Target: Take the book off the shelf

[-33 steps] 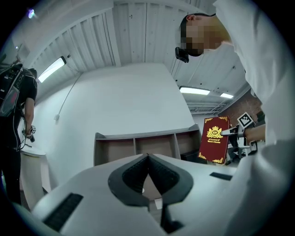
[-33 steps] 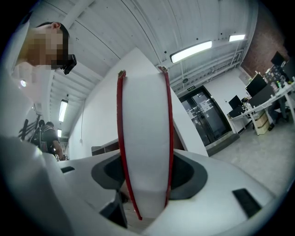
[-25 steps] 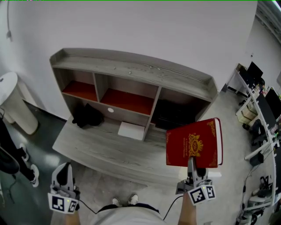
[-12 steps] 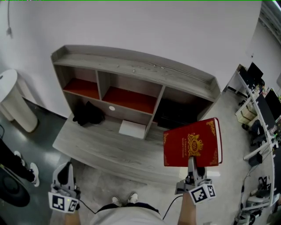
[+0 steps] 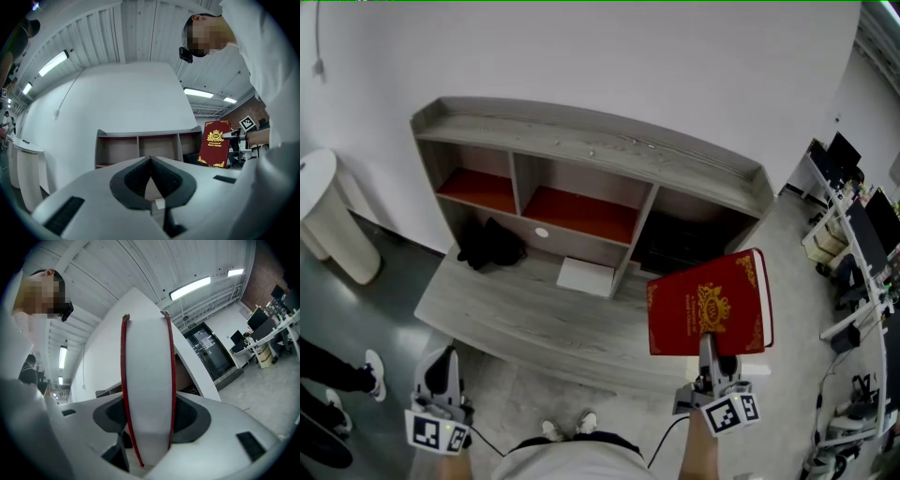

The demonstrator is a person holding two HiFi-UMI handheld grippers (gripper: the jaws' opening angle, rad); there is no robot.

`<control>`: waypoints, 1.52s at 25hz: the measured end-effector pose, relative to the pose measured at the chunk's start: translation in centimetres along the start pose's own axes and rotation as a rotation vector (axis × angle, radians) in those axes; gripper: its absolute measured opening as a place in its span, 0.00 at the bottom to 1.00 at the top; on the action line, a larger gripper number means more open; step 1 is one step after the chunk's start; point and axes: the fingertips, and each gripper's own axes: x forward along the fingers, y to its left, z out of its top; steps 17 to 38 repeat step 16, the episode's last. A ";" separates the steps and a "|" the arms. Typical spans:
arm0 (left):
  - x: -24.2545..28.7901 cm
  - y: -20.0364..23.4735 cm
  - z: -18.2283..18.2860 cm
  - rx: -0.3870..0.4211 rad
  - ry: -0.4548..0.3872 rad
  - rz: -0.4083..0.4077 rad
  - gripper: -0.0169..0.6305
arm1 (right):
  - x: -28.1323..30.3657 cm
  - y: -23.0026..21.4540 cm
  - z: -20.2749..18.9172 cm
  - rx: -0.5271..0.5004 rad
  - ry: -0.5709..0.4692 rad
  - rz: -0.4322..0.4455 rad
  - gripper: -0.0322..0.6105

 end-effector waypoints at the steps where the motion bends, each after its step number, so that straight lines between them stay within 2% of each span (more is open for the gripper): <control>1: -0.1 -0.1 0.2 -0.001 0.000 0.000 0.05 | -0.1 0.0 0.2 0.001 -0.001 -0.001 0.44; 5: -0.4 -0.8 1.3 0.000 -0.001 -0.001 0.05 | -0.9 0.1 1.5 -0.006 0.000 -0.005 0.44; 11: 0.0 1.2 -0.5 -0.018 -0.004 -0.011 0.05 | 0.4 1.4 -0.1 -0.029 -0.003 -0.007 0.44; 38: -0.1 1.6 -0.7 -0.025 0.001 -0.010 0.05 | 0.3 1.6 -0.1 -0.031 0.000 -0.013 0.44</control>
